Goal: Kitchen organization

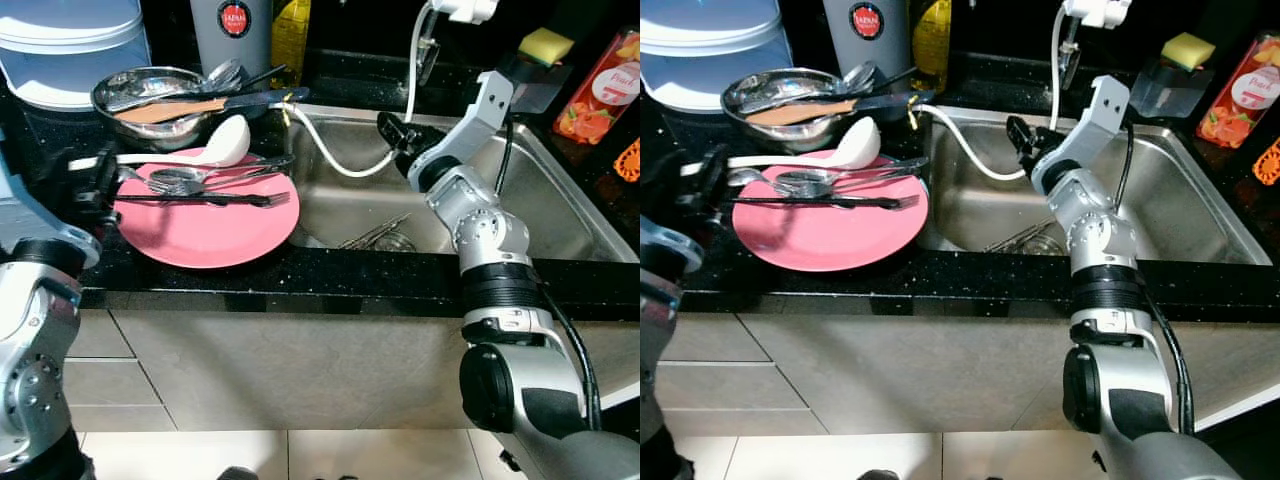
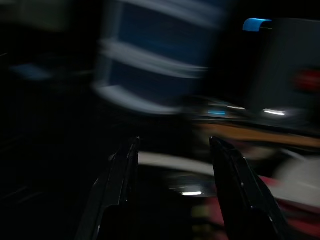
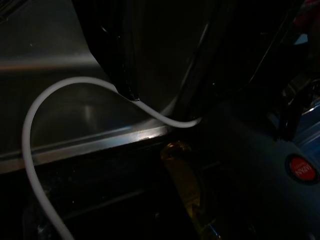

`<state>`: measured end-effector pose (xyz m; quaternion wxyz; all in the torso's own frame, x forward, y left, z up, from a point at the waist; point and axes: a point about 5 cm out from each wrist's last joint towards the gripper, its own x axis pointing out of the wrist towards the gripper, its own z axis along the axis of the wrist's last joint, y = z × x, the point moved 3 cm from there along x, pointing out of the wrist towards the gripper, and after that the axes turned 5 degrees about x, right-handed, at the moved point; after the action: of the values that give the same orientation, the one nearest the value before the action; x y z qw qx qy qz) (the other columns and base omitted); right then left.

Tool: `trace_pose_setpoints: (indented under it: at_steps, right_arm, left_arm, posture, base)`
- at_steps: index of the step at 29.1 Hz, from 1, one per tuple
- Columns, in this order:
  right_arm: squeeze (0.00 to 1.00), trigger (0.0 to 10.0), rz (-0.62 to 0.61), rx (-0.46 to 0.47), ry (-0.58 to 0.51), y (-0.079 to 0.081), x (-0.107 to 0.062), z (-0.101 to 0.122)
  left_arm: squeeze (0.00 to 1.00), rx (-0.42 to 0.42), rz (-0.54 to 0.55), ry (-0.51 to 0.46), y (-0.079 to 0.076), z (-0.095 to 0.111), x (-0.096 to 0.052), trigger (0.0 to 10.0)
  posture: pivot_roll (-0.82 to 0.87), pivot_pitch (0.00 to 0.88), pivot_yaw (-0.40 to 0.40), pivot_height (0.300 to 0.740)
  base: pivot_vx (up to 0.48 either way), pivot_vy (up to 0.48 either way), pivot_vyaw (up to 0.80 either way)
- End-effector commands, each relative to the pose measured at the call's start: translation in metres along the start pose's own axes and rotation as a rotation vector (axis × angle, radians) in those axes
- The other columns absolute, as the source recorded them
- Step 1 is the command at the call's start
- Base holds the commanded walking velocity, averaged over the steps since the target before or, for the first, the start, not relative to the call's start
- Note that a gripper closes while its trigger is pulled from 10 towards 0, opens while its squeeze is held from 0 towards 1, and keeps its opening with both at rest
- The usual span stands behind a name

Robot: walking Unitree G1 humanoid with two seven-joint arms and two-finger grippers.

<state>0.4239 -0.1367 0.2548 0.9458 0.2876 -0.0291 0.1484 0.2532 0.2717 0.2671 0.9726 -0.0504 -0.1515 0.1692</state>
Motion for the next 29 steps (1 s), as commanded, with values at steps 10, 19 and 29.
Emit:
trace_pose_setpoints:
  at_steps: [10,19,29]
  right_arm:
    - [0.00,10.0,0.014,0.000,0.002,0.005,0.004,-0.002]
    - [0.00,10.0,0.013,-0.006,-0.001,0.004,0.003,0.000]
    - [0.00,10.0,0.004,-0.012,-0.012,0.001,0.000,0.003]
  left_arm:
    - [0.00,-0.244,0.133,0.089,0.009,-0.021,0.001,10.0]
    - [0.00,-0.472,0.082,0.177,-0.004,-0.037,0.025,10.0]
    - [0.00,-0.620,-0.068,0.264,-0.031,-0.045,0.034,10.0]
  posture:
    - [0.38,0.027,-0.124,0.740]
    - [0.35,0.024,-0.120,0.740]
    - [0.33,0.022,-0.112,0.740]
  base:
    - [0.000,0.000,0.00]
    - [0.000,0.000,0.00]
    - [0.000,0.000,0.00]
